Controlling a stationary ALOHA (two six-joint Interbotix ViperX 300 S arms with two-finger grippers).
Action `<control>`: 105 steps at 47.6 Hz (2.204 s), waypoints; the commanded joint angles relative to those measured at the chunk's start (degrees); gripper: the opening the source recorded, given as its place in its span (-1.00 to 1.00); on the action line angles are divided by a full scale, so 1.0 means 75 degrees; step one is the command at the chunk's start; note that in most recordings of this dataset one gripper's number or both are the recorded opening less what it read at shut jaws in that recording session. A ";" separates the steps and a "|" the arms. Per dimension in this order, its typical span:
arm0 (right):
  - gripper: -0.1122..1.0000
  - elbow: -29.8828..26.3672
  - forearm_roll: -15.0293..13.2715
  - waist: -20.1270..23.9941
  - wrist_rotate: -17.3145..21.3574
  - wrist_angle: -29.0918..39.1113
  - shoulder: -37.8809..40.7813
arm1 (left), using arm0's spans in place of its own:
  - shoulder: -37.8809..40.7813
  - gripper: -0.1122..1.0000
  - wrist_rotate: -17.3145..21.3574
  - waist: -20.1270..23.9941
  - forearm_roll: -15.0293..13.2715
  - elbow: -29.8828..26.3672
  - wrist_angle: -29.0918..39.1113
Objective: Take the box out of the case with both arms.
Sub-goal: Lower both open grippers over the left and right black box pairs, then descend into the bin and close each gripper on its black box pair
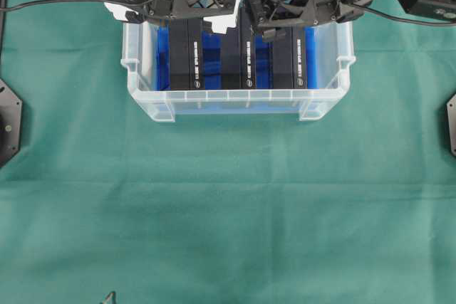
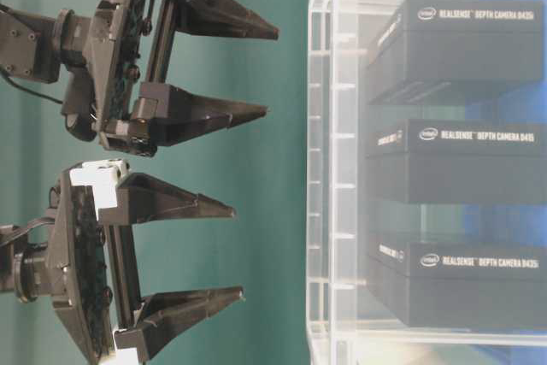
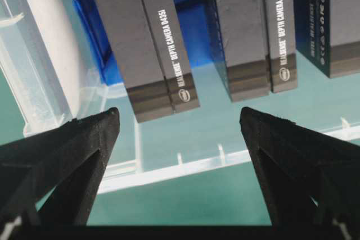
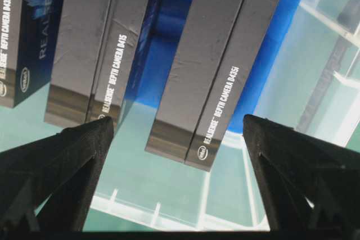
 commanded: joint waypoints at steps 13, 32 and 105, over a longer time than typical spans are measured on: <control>0.93 -0.0188 -0.0023 0.0012 0.0012 -0.0035 -0.0105 | -0.0164 0.82 -0.0012 -0.0012 0.0035 -0.0082 0.0000; 0.93 -0.0188 -0.0012 0.0012 0.0023 -0.0035 -0.0105 | -0.0164 0.82 0.0000 -0.0012 0.0035 -0.0082 0.0023; 0.93 0.0270 -0.0152 0.0012 0.0305 -0.0188 -0.0094 | -0.0176 0.82 -0.0176 -0.0012 0.0246 0.0527 -0.0457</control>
